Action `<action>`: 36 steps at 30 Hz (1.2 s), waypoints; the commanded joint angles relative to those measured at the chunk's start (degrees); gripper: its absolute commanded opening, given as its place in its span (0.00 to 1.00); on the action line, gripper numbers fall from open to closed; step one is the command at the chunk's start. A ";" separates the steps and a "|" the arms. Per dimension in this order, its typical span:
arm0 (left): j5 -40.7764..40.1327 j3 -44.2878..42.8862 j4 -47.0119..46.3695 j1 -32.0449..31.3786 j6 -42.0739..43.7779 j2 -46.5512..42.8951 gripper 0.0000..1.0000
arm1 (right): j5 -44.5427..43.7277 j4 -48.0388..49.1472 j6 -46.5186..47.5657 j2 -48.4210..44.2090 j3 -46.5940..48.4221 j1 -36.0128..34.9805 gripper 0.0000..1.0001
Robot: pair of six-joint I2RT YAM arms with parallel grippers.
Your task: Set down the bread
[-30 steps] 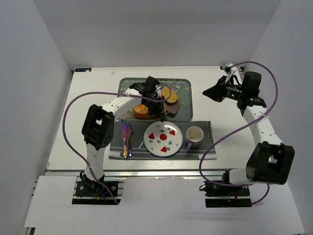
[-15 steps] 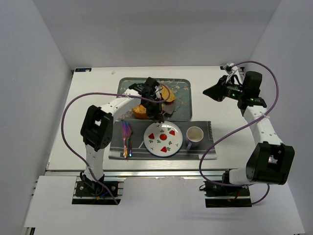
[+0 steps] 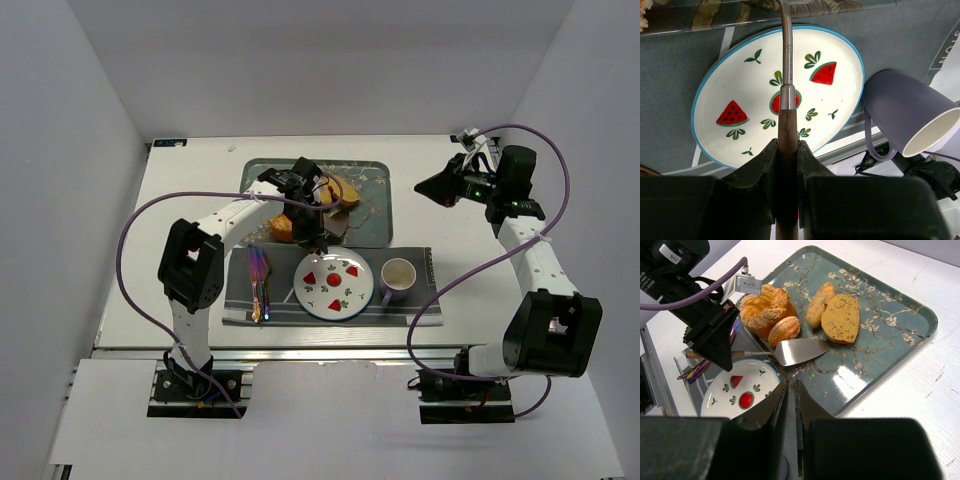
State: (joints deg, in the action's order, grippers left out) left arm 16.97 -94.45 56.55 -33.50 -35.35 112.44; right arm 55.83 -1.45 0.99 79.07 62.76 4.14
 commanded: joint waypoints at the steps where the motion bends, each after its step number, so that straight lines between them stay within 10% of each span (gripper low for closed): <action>1: -3.96 0.24 1.81 0.54 -0.50 -2.06 0.00 | 1.38 2.42 -0.56 -1.37 -0.45 0.43 0.16; 36: -6.78 -17.08 -9.96 0.54 -11.40 17.02 0.00 | 2.96 3.47 -2.14 -2.25 -1.77 2.10 0.16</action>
State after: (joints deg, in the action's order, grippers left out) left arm 11.42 -110.17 46.78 -33.32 -44.07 129.38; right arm 57.23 0.10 -0.73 78.83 61.91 5.67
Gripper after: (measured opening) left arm 0.261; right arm 0.158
